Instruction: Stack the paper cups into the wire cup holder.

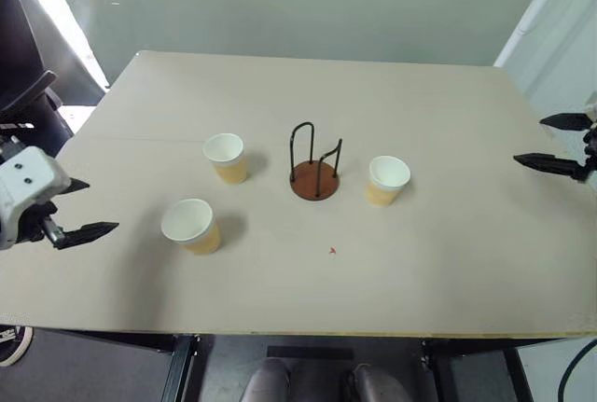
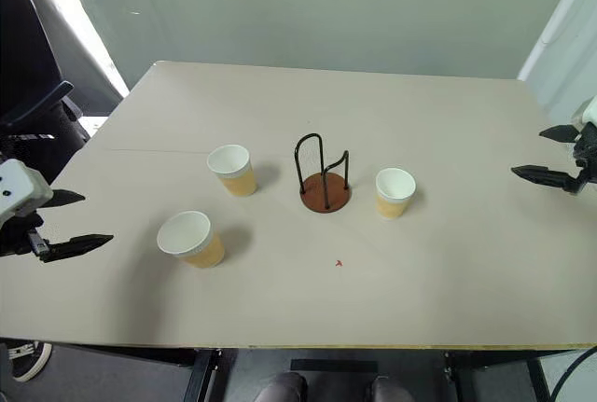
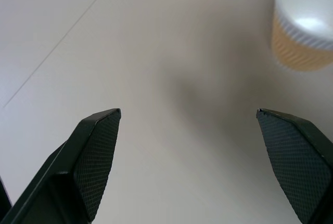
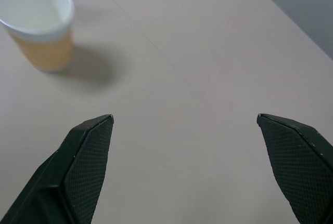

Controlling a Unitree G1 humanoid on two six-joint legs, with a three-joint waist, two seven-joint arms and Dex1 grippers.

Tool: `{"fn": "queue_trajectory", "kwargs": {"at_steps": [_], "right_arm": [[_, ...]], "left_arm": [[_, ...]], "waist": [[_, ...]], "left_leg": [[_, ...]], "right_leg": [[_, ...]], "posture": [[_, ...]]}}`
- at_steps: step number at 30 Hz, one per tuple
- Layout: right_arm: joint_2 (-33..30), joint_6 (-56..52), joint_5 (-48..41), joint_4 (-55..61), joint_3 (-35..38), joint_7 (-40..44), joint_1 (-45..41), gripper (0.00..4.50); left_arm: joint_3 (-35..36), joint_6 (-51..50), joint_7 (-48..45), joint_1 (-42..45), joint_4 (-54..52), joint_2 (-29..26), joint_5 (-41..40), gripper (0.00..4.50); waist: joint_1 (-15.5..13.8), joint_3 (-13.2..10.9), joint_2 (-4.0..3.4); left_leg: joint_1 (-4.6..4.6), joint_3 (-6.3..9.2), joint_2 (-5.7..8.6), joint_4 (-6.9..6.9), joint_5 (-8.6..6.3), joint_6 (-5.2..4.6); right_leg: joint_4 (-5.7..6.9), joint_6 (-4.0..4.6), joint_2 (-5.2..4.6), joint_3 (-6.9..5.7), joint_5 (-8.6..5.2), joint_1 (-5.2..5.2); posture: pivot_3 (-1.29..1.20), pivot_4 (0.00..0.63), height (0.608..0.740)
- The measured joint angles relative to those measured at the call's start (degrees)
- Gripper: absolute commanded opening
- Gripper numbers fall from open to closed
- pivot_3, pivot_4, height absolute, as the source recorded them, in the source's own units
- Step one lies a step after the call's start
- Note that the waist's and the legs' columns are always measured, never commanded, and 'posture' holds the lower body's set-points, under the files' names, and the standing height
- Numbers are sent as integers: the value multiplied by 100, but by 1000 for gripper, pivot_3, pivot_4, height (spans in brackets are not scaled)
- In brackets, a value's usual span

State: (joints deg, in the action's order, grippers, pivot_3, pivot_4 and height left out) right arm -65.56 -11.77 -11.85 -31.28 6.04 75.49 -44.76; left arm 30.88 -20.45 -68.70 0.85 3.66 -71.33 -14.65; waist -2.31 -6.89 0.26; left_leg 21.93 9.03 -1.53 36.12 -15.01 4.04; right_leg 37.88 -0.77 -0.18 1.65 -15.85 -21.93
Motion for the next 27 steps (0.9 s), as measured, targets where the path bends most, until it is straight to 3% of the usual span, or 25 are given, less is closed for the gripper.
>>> {"fn": "queue_trajectory", "kwargs": {"at_steps": [7, 11, 14, 18, 23, 27], "right_arm": [[-25, -224, -280, 383, 223, 103, 299, 4500], [-24, -434, -530, 709, 348, 139, 373, 4500], [78, -735, -943, 1336, 471, 187, 310, 4500], [224, -1360, -1683, 2458, 671, 217, 403, 4500], [294, -2149, -2478, 4012, 895, 52, 1079, 4500], [379, -2559, -2773, 4731, 1018, -348, 1630, 4500]], "left_arm": [[-317, 3, -127, 434, 10, -4, -124, 4462], [-780, -39, -225, 1351, -83, 120, -489, 4462], [-1727, -189, -273, 2797, -350, 641, -732, 4462], [-3215, -86, -264, 4213, -6, 1559, -139, 4462], [-4391, 229, -24, 5181, 944, 2591, 819, 4462], [-4788, 512, 254, 5522, 1589, 3211, 1358, 4462]], "waist": [[-21, 0, 0], [-29, 0, -1], [-63, 0, -2], [-46, -1, -2], [-31, -1, -2], [-21, -1, -2]], "left_leg": [[1, 0, -1, 1, 0, 1], [1, -1, -1, 3, 1, 3], [-1, -1, 7, 15, 4, 7], [8, -4, 10, 25, 5, 6], [58, -20, -9, 66, 4, 5], [99, -24, -12, 98, -2, -9]], "right_leg": [[-2, 0, 1, 0, 0, 1], [-3, 0, 1, 0, 0, -1], [-7, 0, -2, 0, 0, 0], [-5, -4, -4, -1, 1, 1], [-38, -35, 9, -5, 17, -1], [-89, -78, 15, 4, 42, -5]], "posture": [[0, 150, 740], [0, 150, 740], [0, 150, 740], [0, 150, 740], [0, 150, 740], [0, 150, 740]]}}
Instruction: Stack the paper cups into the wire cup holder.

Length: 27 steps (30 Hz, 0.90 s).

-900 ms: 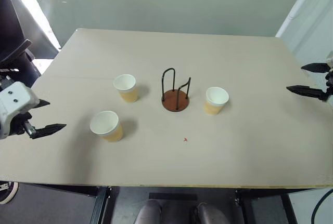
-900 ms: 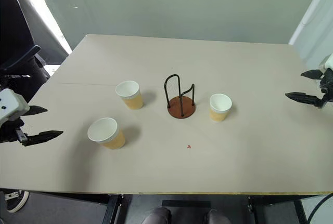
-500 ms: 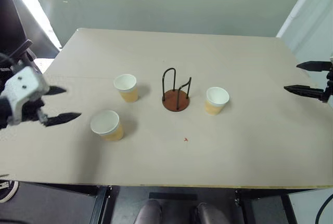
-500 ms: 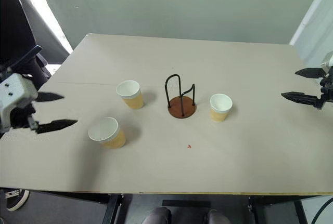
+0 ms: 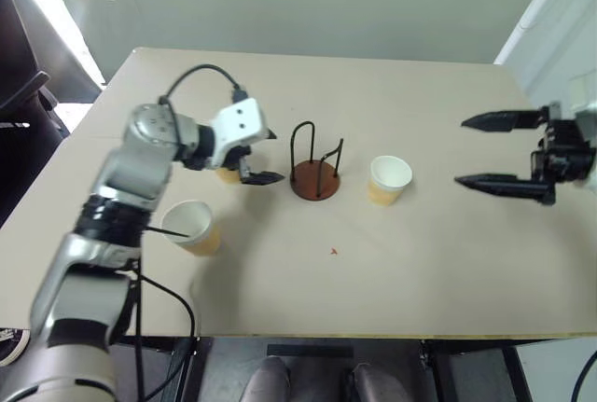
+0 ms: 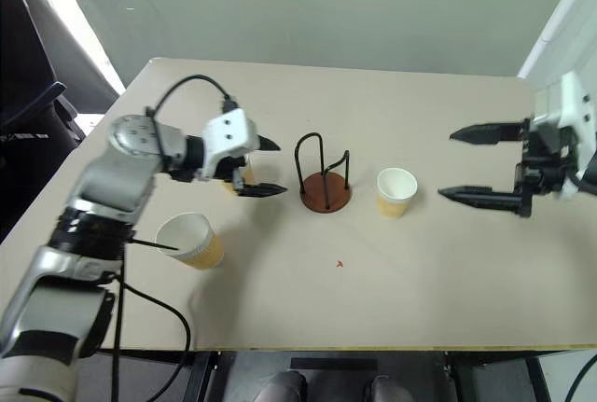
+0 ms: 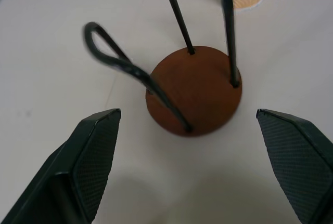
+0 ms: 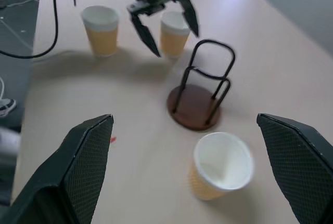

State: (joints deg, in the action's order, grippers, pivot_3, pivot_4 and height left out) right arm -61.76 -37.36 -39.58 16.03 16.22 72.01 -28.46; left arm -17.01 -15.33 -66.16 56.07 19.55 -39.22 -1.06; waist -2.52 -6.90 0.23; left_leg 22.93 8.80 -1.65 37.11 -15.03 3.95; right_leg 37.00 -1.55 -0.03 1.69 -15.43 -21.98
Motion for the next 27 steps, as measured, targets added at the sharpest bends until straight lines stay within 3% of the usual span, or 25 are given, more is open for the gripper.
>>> {"fn": "queue_trajectory", "kwargs": {"at_steps": [9, 10, 12, 15, 22, 23, 27], "right_arm": [[42, -373, -462, 754, 569, -642, 620, 4500], [41, -384, -480, 783, 596, -682, 663, 4500], [41, -396, -536, 887, 669, -726, 799, 4500], [40, -399, -590, 976, 803, -768, 1055, 4500], [31, -368, -594, 1011, 962, -805, 1287, 4500], [29, -358, -592, 1010, 962, -806, 1291, 4500], [18, -304, -580, 976, 962, -806, 1296, 4500]], "left_arm": [[-183, 192, 648, 457, 1288, 643, 693, 4462], [-165, 192, 684, 487, 1373, 765, 684, 4302], [-90, 183, 775, 537, 1536, 1029, 635, 3862], [-20, 173, 862, 596, 1722, 1384, 550, 2797], [71, 181, 900, 677, 1969, 1487, 515, 229], [126, 213, 887, 695, 1971, 1512, 465, 14], [122, 153, 707, 720, 1916, 1460, 446, 14]], "waist": [[-43, 0, 0], [-61, 0, 0], [-86, 0, 1], [-98, 0, 0], [-93, 0, 0], [-97, 0, 1], [-107, 0, 0]], "left_leg": [[-4, 10, 7, 27, -5, -30], [-2, 10, 8, 35, -6, -33], [0, 9, 14, 47, -7, -36], [2, 2, 20, 70, -14, -47], [-2, -31, 38, 95, -26, -69], [-2, -30, 42, 99, -27, -71], [-7, -31, 59, 104, -27, -77]], "right_leg": [[-3, -33, -6, 20, 19, 13], [-3, -38, -6, 20, 20, 15], [-3, -44, -7, 20, 20, 20], [0, -55, -8, 21, 17, 26], [-1, -77, -8, 45, 11, 26], [-1, -82, -9, 48, 9, 26], [3, -103, -11, 80, 9, 24]], "posture": [[0, 150, 740], [0, 150, 740], [0, 150, 740], [0, 150, 740], [0, 150, 740], [0, 150, 740], [0, 150, 740]]}}
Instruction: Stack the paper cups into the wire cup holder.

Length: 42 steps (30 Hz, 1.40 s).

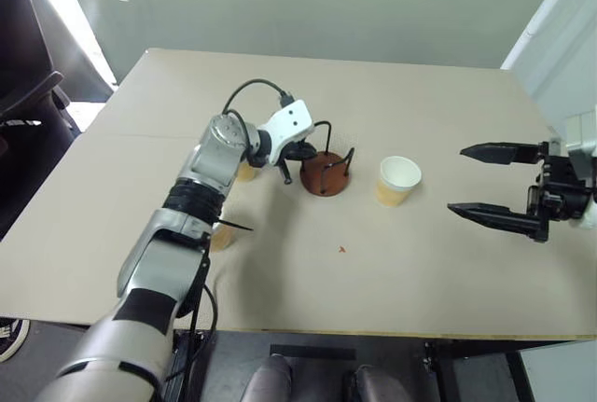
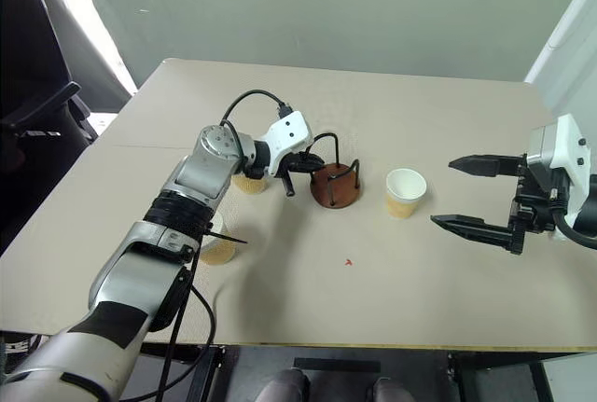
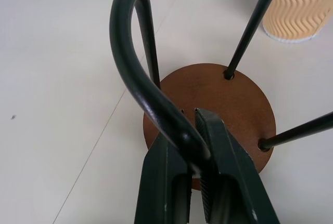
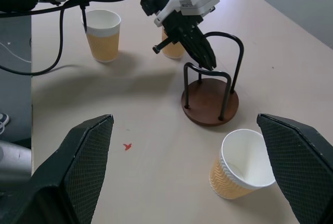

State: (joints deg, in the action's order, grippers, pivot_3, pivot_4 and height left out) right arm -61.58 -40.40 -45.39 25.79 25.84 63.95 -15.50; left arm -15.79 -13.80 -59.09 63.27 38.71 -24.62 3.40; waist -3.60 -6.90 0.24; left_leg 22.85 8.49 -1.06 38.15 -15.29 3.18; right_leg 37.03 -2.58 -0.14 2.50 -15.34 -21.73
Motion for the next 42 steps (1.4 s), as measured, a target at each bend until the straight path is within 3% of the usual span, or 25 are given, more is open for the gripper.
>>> {"fn": "queue_trajectory", "kwargs": {"at_steps": [6, 10, 15, 23, 30, 34, 42], "right_arm": [[-74, 58, 12, -77, -6, 21, 2, 4500], [-125, 84, -3, -57, -70, 151, -17, 4500], [-178, 143, 11, -17, -546, 311, -116, 4500], [-111, 135, 5, 59, -1075, 198, -586, 4500], [-186, 134, 57, 21, -1110, 247, -587, 4500], [-204, 175, 165, -16, -1210, 254, -596, 4500], [-204, 406, 651, -150, -1799, 326, -778, 4500]], "left_arm": [[4, -549, -1057, -447, -1321, -459, -510, 14], [-30, -1239, -1768, -1143, -2794, -842, -1078, 14], [-156, -1924, -1997, -1734, -4036, -984, -1542, 14], [-578, -1314, -1652, -1781, -3785, -920, -1077, 14], [-742, -593, -1678, -1593, -3540, -824, -806, 14], [-768, -486, -1752, -1615, -3517, -854, -786, 1213], [-774, -416, -1662, -1629, -3526, -877, -673, 4125]], "waist": [[-7, 0, 0], [-1, 1, -1], [-10, 1, -1], [5, 1, -1], [9, 2, -2], [14, 2, -2], [22, 1, -2]], "left_leg": [[-3, -29, 27, 3, -7, -23], [0, -50, 32, 2, -11, -30], [-13, -55, 32, 15, -17, -44], [-56, -59, 31, 21, -28, -71], [-55, -72, 33, 14, -31, -76], [-55, -74, 33, 13, -32, -78], [-53, -74, 32, 12, -35, -81]], "right_leg": [[2, -38, -4, 73, -1, -11], [1, -51, -11, 89, 0, -21], [4, -56, -23, 95, 0, -15], [16, -59, -29, 107, 2, 15], [4, -59, -32, 114, 2, 15], [3, -59, -33, 115, 2, 14], [2, -59, -35, 116, 2, 13]], "posture": [[0, 150, 740], [0, 150, 740], [0, 150, 740], [0, 150, 740], [0, 150, 740], [0, 150, 740], [0, 150, 740]]}}
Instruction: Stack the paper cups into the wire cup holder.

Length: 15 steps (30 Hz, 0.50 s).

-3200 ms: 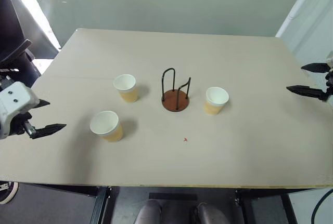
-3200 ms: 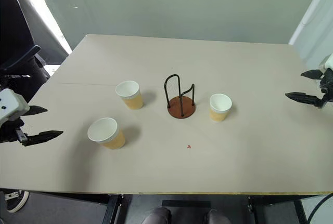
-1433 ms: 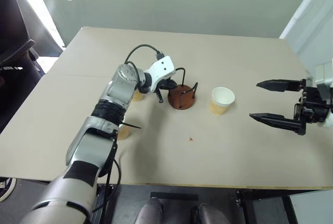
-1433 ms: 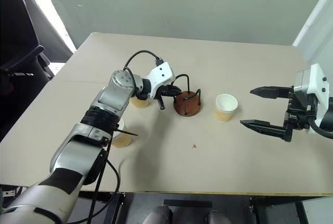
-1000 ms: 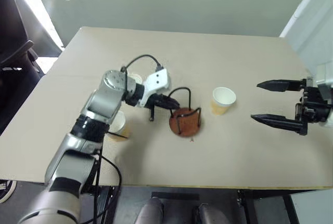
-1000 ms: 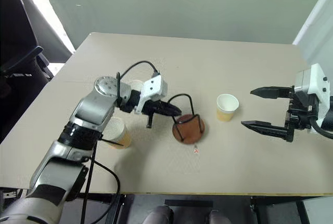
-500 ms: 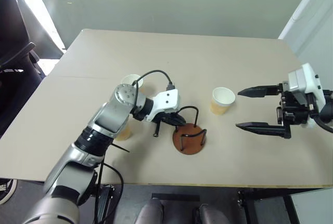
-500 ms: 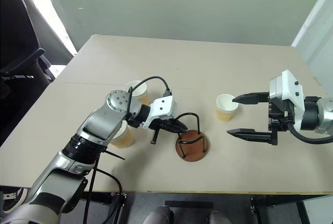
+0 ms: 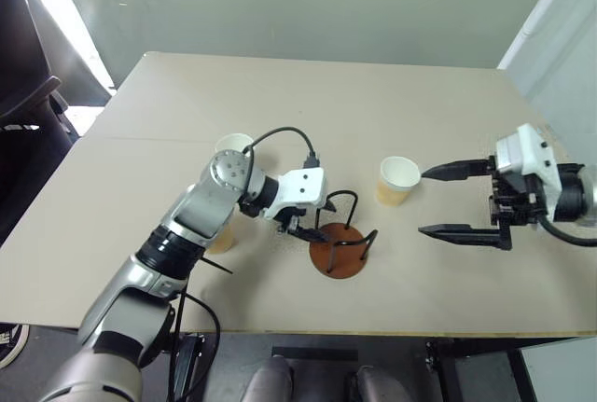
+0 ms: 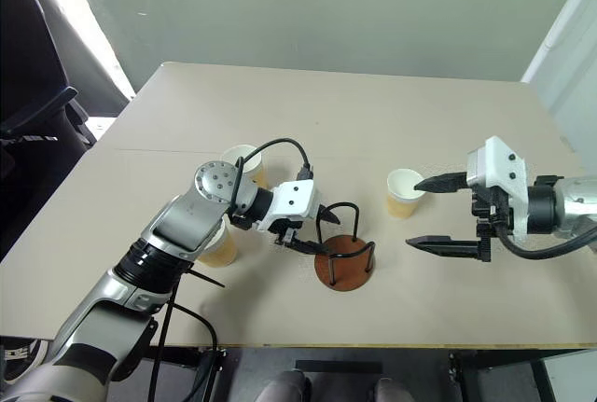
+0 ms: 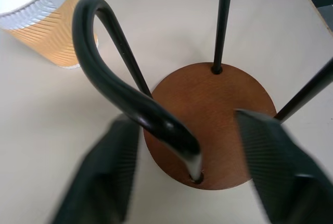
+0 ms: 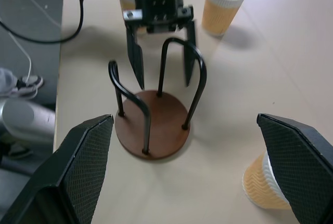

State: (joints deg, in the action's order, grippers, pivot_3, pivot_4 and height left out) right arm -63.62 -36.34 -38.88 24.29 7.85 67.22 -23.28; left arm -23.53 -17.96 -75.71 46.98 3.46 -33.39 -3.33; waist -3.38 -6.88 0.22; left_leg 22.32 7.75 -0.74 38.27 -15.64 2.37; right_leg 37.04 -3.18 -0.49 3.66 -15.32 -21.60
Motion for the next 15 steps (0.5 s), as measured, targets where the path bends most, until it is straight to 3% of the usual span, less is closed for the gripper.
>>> {"fn": "queue_trajectory", "kwargs": {"at_steps": [6, 15], "right_arm": [[23, 432, 667, -645, -646, 267, -575, 4500], [966, 1896, 2622, -2857, -2307, 856, -2232, 4500]], "left_arm": [[176, -120, 131, -110, -295, -240, 33, 4125], [1352, -638, 101, -652, -1594, -1565, -559, 4125]], "waist": [[30, 0, 0], [169, 0, 0]], "left_leg": [[2, -2, 0, -5, -1, -2], [8, -2, -5, -17, -2, -3]], "right_leg": [[-1, 0, 0, 2, 0, -6], [4, 7, -5, 4, 4, -33]], "posture": [[0, 150, 740], [0, 150, 740]]}}
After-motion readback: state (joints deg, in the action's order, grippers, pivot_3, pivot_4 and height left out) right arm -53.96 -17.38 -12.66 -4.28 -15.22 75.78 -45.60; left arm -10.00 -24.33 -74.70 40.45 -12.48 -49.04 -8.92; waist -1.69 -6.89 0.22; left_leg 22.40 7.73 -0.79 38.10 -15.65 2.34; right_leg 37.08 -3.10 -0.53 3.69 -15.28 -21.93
